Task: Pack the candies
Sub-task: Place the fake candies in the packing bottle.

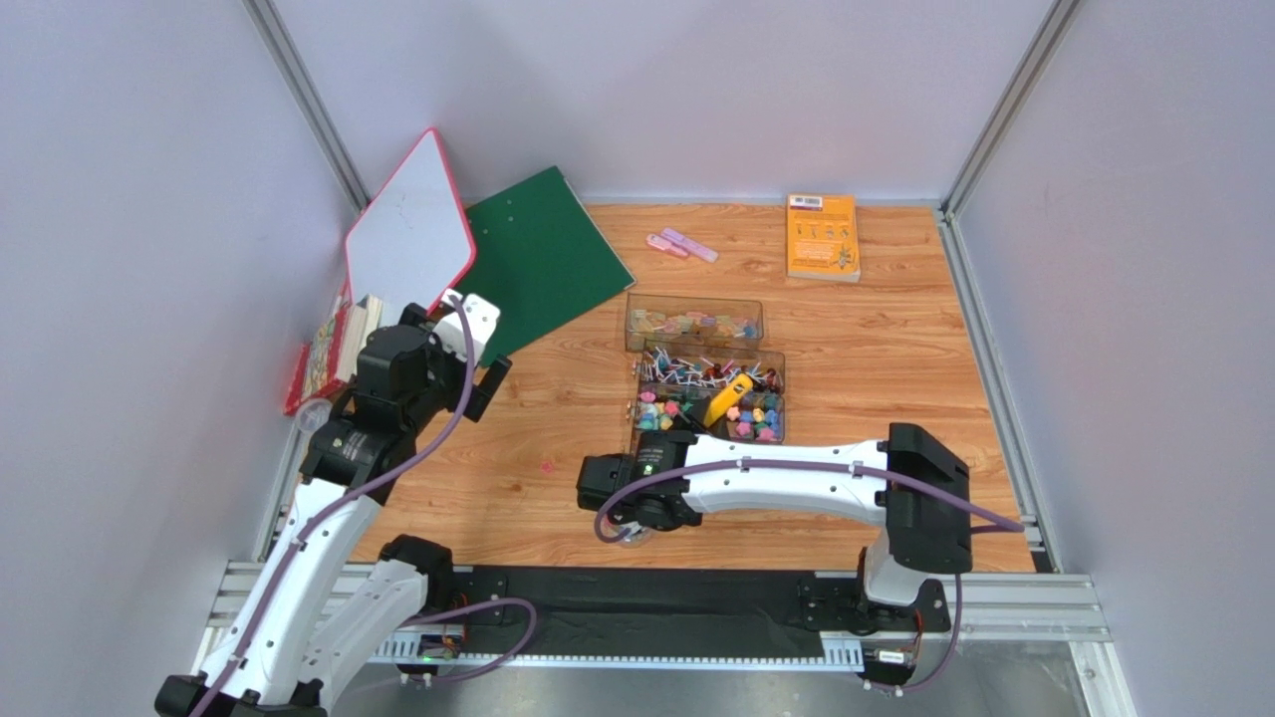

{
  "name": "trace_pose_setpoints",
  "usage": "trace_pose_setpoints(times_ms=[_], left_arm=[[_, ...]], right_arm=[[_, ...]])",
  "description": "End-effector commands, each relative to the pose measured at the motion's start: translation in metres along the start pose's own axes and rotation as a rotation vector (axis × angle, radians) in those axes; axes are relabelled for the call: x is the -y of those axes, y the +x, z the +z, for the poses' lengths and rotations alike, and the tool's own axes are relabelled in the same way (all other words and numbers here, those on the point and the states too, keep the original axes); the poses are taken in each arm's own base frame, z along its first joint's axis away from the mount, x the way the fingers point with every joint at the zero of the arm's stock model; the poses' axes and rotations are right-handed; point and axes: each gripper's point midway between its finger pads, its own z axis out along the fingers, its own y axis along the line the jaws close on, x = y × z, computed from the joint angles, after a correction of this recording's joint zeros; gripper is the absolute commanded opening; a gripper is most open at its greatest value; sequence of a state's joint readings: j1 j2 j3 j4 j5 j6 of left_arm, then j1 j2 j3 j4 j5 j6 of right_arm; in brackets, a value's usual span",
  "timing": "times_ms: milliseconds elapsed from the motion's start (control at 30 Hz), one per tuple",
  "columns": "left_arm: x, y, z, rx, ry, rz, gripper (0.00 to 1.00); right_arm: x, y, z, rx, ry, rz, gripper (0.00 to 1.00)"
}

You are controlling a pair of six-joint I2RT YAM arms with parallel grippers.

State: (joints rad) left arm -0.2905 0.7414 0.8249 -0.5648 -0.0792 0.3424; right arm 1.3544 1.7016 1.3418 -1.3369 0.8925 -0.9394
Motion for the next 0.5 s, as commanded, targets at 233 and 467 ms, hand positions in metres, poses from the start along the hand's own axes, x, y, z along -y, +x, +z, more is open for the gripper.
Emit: trace_pose_setpoints(times_ms=[233, 467], left_arm=[[-0.007, -0.013, -0.012, 0.047, -0.006, -0.051, 0.99], [-0.009, -0.022, -0.014, 0.053, 0.007, -0.025, 0.98]], right_arm=[[-0.014, 0.055, -0.022, -0.190, -0.059, -0.267, 0.00], [-0.017, 0.104, 0.012, -0.188, -0.227, 0.041, 0.00]])
